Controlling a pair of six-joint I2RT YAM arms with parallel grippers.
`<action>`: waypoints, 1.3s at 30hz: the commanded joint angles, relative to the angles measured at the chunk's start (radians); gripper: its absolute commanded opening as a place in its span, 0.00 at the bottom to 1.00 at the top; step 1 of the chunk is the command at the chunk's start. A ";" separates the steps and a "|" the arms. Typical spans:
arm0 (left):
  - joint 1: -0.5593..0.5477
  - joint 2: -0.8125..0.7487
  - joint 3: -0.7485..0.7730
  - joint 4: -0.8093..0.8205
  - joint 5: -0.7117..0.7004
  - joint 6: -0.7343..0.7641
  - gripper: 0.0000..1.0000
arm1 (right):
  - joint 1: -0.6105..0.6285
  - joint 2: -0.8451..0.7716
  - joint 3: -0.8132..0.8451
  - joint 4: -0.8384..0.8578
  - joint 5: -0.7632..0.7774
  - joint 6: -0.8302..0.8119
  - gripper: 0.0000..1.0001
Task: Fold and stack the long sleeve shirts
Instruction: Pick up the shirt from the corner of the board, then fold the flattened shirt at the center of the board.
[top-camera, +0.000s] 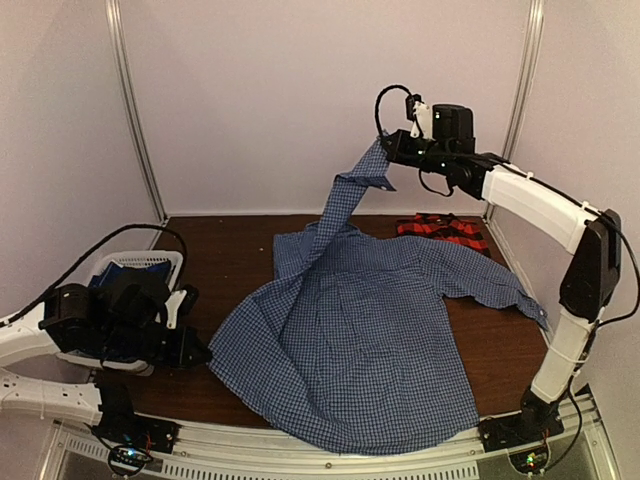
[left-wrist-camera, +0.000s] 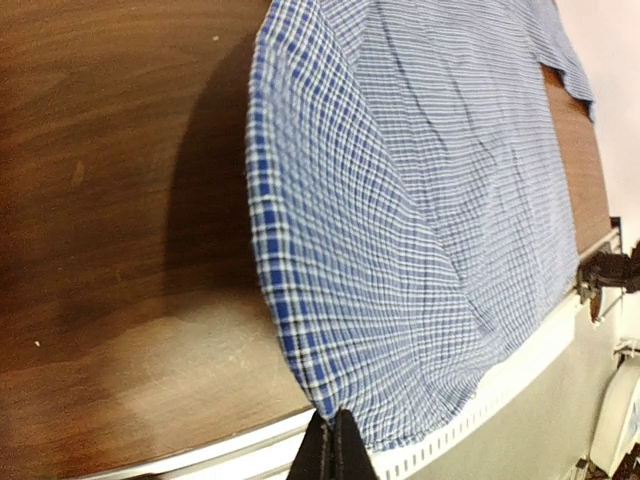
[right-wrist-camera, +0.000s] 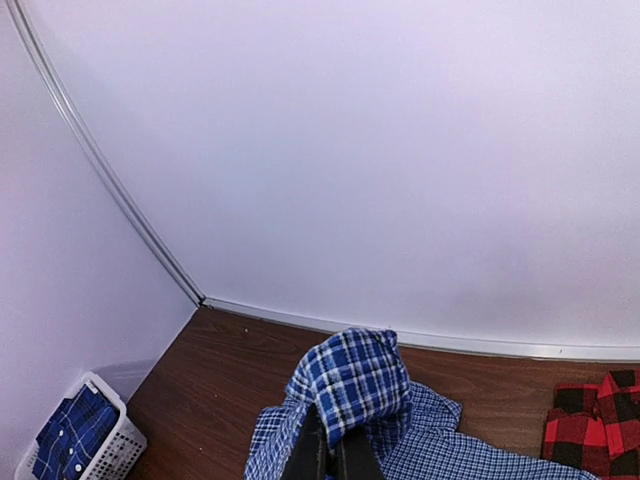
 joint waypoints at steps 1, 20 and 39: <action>-0.006 -0.060 0.044 -0.001 0.145 0.167 0.00 | -0.013 0.025 0.048 0.080 -0.078 0.019 0.02; -0.038 0.420 0.152 0.531 0.598 0.430 0.00 | -0.086 0.029 -0.017 0.082 -0.147 0.052 0.02; -0.122 0.867 0.344 0.589 0.800 0.566 0.00 | -0.113 -0.092 -0.218 -0.082 0.037 -0.019 0.02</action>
